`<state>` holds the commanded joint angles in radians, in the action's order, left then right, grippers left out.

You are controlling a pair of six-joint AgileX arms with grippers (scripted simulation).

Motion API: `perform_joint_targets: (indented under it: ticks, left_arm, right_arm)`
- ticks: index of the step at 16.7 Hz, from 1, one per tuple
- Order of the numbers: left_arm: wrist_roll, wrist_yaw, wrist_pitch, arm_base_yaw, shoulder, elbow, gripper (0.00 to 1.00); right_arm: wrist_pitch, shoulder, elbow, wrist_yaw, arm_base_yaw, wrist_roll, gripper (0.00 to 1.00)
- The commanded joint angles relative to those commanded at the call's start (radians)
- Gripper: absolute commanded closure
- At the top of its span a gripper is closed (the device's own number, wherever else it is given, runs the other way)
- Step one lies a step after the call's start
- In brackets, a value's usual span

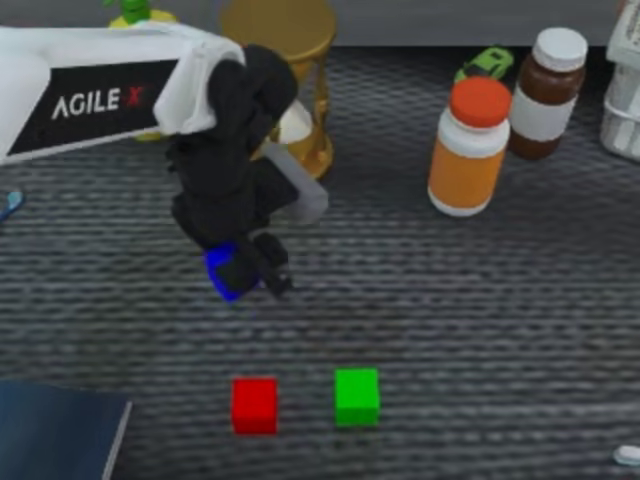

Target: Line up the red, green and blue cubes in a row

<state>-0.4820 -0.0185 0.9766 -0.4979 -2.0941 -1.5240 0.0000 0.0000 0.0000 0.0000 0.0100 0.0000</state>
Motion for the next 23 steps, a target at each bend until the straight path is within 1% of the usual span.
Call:
perform_joint_targets:
  ticks: [3, 6, 9, 10, 12, 17, 19, 21, 23]
  left_arm:
    - [0.000, 0.001, 0.063, 0.004, 0.031, -0.037, 1.00]
    - [0.000, 0.001, 0.064, 0.004, 0.032, -0.038, 1.00]
    - [-0.005, 0.001, 0.068, -0.016, 0.021, -0.049, 1.00]
    - [-0.010, 0.001, 0.077, -0.039, 0.011, -0.068, 1.00]
    - [-0.022, 0.000, 0.106, -0.111, -0.018, -0.122, 1.00]
    - [-0.056, 0.000, 0.195, -0.369, -0.104, -0.298, 1.00]
    - [-0.068, 0.000, 0.225, -0.457, -0.130, -0.357, 1.00]
    - [-0.077, 0.000, 0.244, -0.510, -0.147, -0.397, 1.00]
    - [-0.080, 0.000, 0.249, -0.522, -0.150, -0.407, 1.00]
  right_arm:
    - [0.000, 0.000, 0.000, 0.000, 0.000, 0.000, 0.00]
    - [0.000, 0.000, 0.000, 0.000, 0.000, 0.000, 0.00]
    - [0.000, 0.000, 0.000, 0.000, 0.000, 0.000, 0.00]
    - [0.000, 0.000, 0.000, 0.000, 0.000, 0.000, 0.00]
    - [0.000, 0.000, 0.000, 0.000, 0.000, 0.000, 0.00]
    - [0.000, 0.000, 0.000, 0.000, 0.000, 0.000, 0.00]
    - [0.000, 0.000, 0.000, 0.000, 0.000, 0.000, 0.00]
    - [0.000, 0.000, 0.000, 0.000, 0.000, 0.000, 0.00]
    - [0.000, 0.000, 0.000, 0.000, 0.000, 0.000, 0.00]
